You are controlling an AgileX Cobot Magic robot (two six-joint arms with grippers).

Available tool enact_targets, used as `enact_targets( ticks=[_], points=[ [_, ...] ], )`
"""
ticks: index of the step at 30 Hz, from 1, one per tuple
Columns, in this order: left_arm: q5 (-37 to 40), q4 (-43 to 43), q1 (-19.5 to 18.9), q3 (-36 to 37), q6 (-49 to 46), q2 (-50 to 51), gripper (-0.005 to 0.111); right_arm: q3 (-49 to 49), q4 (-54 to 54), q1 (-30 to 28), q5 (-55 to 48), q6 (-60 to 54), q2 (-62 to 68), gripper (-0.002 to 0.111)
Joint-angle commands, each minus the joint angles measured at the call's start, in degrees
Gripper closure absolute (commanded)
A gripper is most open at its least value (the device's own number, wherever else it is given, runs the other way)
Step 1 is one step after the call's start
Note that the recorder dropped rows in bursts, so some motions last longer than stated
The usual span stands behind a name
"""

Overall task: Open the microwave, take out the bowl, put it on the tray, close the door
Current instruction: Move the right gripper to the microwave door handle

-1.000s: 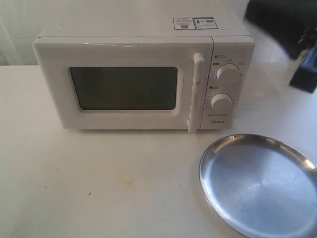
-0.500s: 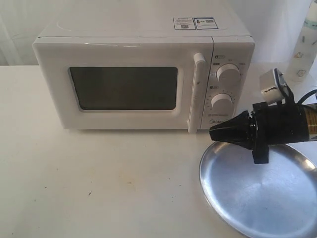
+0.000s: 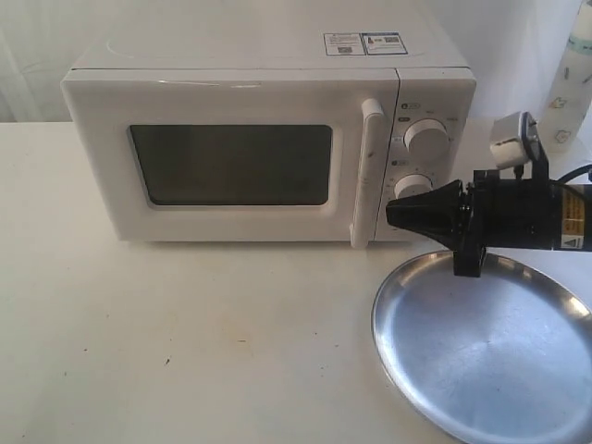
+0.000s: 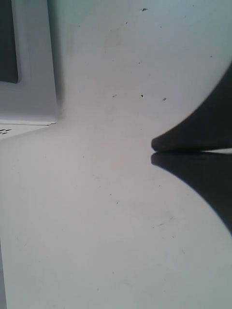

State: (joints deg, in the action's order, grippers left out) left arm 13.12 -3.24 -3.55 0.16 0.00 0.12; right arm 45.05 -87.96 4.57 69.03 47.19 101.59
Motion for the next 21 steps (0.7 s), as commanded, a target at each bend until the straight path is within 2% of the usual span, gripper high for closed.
enact_targets(
  ticks=[1,5,9,12,16,21],
  points=[
    [0.2,-0.5,0.3,-0.2,0.0,-0.1,0.107,0.2,0.7,0.1,0.9,-5.1,0.1,0.108],
    [0.2,-0.5,0.3,-0.2,0.0,-0.1,0.107,0.2,5.9,0.1,0.9,-4.5,0.1,0.106],
    [0.2,-0.5,0.3,-0.2,0.0,-0.1,0.107,0.2,6.1,0.1,0.9,-4.5,0.1,0.091],
    [0.2,-0.5,0.3,-0.2,0.0,-0.1,0.107,0.2,6.5,0.1,0.9,-4.5,0.1,0.071],
    [0.2,-0.5,0.3,-0.2,0.0,-0.1,0.107,0.2,7.0,0.1,0.9,-4.5,0.2,0.038],
    [0.2,-0.5,0.3,-0.2,0.0,-0.1,0.107,0.2,8.0,2.3,0.9,-9.1,0.7,0.035]
  ],
)
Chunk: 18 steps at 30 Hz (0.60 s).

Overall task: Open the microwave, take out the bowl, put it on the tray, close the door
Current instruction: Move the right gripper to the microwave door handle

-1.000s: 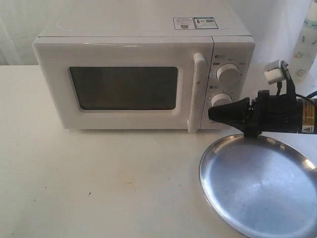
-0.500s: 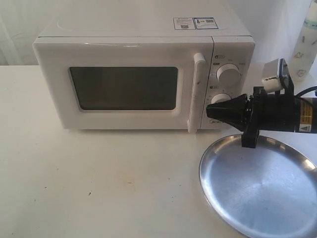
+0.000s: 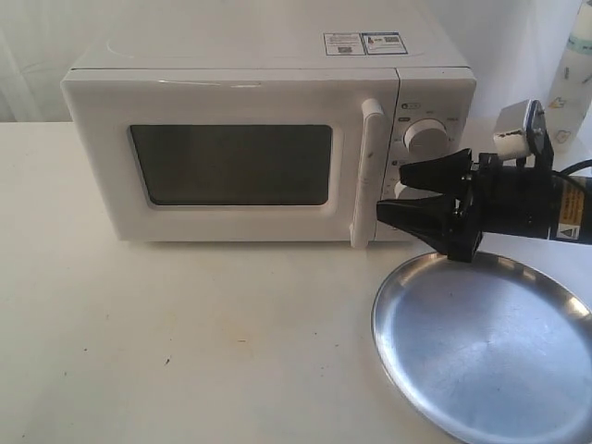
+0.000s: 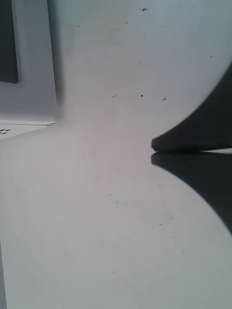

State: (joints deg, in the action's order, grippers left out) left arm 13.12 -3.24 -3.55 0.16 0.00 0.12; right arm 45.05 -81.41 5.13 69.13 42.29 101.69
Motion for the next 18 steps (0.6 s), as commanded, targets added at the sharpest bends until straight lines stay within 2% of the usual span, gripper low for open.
enact_targets(
  ticks=[1,7,11,13,14,15,18],
  points=[
    [0.2,-0.5,0.3,-0.2,0.0,-0.1,0.107,0.2,2.0,2.3,0.8,-6.0,1.0,0.035],
    [0.2,-0.5,0.3,-0.2,0.0,-0.1,0.107,0.2,9.5,5.6,-2.0,-15.8,5.1,0.035],
    [0.2,-0.5,0.3,-0.2,0.0,-0.1,0.107,0.6,14.0,6.2,-2.4,-18.7,7.7,0.043],
    [0.2,-0.5,0.3,-0.2,0.0,-0.1,0.107,0.8,10.6,6.2,-3.7,-15.0,6.8,0.046],
    [0.2,-0.5,0.3,-0.2,0.0,-0.1,0.107,0.9,1.4,5.7,-3.9,-10.6,5.2,0.046],
    [0.2,-0.5,0.3,-0.2,0.0,-0.1,0.107,1.2,-2.5,5.4,-4.8,-10.2,3.2,0.046],
    [0.2,-0.5,0.3,-0.2,0.0,-0.1,0.107,1.2,1.9,5.2,-12.9,-4.9,0.2,0.046]
  ],
)
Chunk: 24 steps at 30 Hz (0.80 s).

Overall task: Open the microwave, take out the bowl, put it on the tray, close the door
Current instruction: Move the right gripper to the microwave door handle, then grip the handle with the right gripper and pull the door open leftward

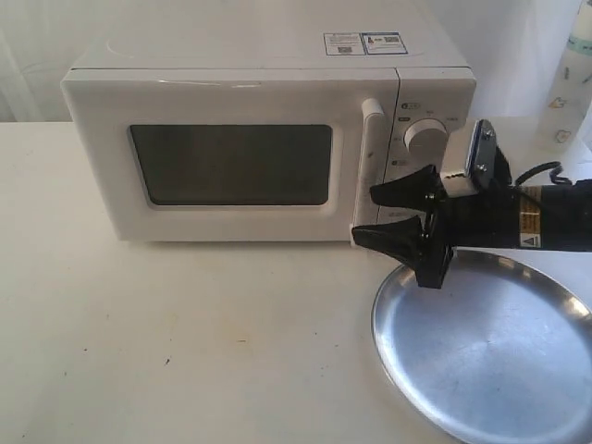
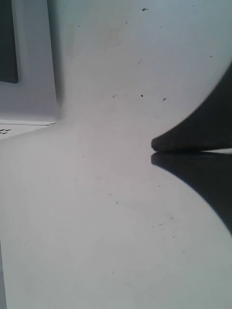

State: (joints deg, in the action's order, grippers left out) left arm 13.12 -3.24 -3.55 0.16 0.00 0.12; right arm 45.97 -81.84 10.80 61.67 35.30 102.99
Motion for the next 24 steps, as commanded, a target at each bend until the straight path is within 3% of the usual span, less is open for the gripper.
enact_targets(
  ticks=[1,8,12,24],
  points=[
    [0.2,-0.5,0.3,-0.2,0.0,-0.1,0.107,0.1,2.3,-0.5,-8.2,2.5,-1.1,0.046],
    [0.2,-0.5,0.3,-0.2,0.0,-0.1,0.107,0.2,15.2,-0.5,-1.6,-0.6,2.8,0.046],
    [0.2,-0.5,0.3,-0.2,0.0,-0.1,0.107,0.2,15.2,-0.3,4.0,-4.7,6.8,0.046],
    [0.2,-0.5,0.3,-0.2,0.0,-0.1,0.107,0.2,16.3,7.4,1.4,-12.7,6.9,0.050]
  ],
)
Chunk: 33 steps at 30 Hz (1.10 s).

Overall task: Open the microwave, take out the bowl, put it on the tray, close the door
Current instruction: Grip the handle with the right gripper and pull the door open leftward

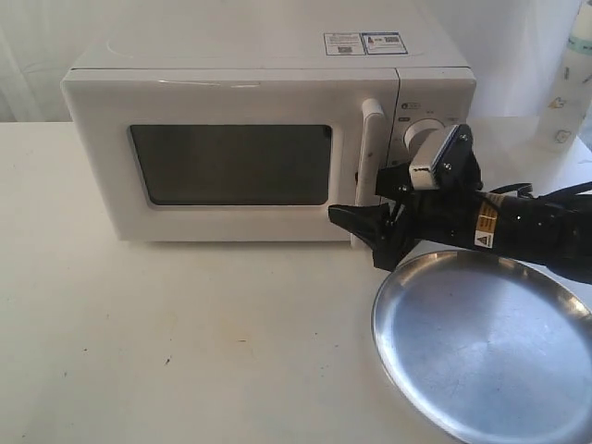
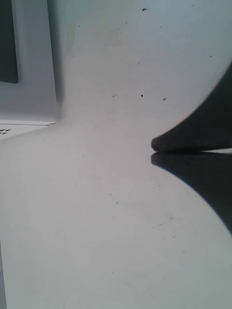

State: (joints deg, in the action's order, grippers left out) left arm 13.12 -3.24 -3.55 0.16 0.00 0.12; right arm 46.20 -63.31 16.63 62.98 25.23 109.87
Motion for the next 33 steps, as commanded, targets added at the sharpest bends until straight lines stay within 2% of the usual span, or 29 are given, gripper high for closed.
enact_targets(
  ticks=[1,7,9,19,33],
  points=[
    [0.2,-0.5,0.3,-0.2,0.0,-0.1,0.107,0.0,-1.4,1.6,-0.8,-2.8,0.0,0.053],
    [0.2,-0.5,0.3,-0.2,0.0,-0.1,0.107,0.0,0.0,1.6,-2.5,-5.7,0.0,0.108],
    [0.2,-0.5,0.3,-0.2,0.0,-0.1,0.107,0.0,-2.7,1.6,-3.1,-10.8,0.0,0.108],
    [0.2,-0.4,0.3,-0.2,0.0,-0.1,0.107,0.0,-9.3,1.6,4.1,-11.3,0.0,0.108],
    [0.2,-0.4,0.3,-0.2,0.0,-0.1,0.107,0.0,-19.5,1.6,7.0,-11.9,-2.0,0.108]
  ],
)
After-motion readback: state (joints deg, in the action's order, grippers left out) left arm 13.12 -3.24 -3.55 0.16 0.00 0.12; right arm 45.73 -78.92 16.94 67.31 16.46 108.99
